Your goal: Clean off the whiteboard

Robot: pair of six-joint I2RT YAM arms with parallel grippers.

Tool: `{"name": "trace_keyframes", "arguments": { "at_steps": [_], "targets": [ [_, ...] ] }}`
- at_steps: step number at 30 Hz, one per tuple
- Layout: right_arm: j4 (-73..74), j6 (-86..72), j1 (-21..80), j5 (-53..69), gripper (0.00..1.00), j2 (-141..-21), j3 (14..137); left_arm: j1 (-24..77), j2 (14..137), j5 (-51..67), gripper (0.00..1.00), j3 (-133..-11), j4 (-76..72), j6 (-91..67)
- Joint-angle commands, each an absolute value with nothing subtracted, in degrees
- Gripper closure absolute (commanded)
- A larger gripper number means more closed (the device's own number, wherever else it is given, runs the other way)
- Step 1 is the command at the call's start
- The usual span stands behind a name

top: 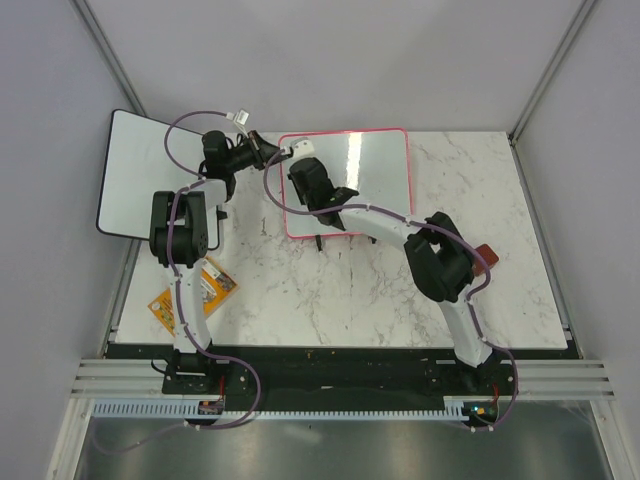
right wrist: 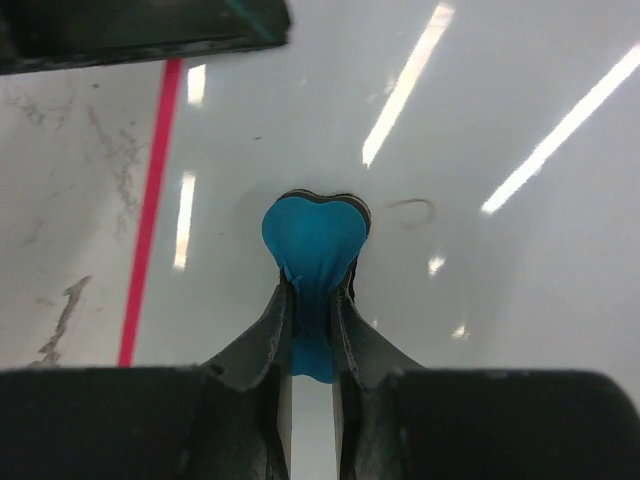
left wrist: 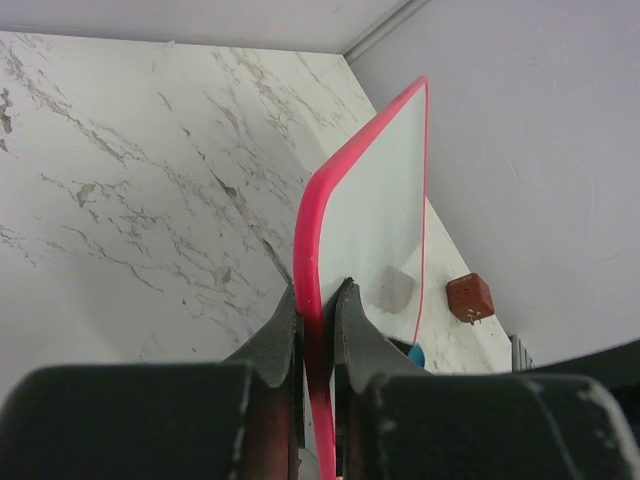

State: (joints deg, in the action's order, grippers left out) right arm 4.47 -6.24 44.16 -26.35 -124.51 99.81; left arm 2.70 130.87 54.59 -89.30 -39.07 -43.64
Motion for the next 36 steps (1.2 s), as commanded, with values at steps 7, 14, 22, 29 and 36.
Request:
{"name": "trace_keyframes", "arguments": {
  "at_steps": [7,14,22,29,36],
  "targets": [
    [9.05,-5.45,47.81,-24.94,1.00,-133.59,102.48,4.92,131.22,55.99,0.98,-90.62,-39.64,-27.86],
    [8.70,-8.43,44.21,-40.15,1.00,-132.02,100.20,4.92,131.04,55.90,0.98,-90.62,-39.11,-27.33],
    [8.17,-12.03,35.52,-45.88,1.00,-126.84,89.84,4.92,131.13,55.99,0.98,-90.62,-39.37,-27.86],
    [6.25,-14.07,31.11,-41.41,1.00,-122.44,82.36,4.92,131.13,55.99,0.98,-90.62,-39.64,-28.04],
    [4.39,-8.79,38.92,-38.14,1.00,-120.67,79.63,4.92,131.48,56.07,0.98,-90.44,-40.78,-29.27]
  ]
}}
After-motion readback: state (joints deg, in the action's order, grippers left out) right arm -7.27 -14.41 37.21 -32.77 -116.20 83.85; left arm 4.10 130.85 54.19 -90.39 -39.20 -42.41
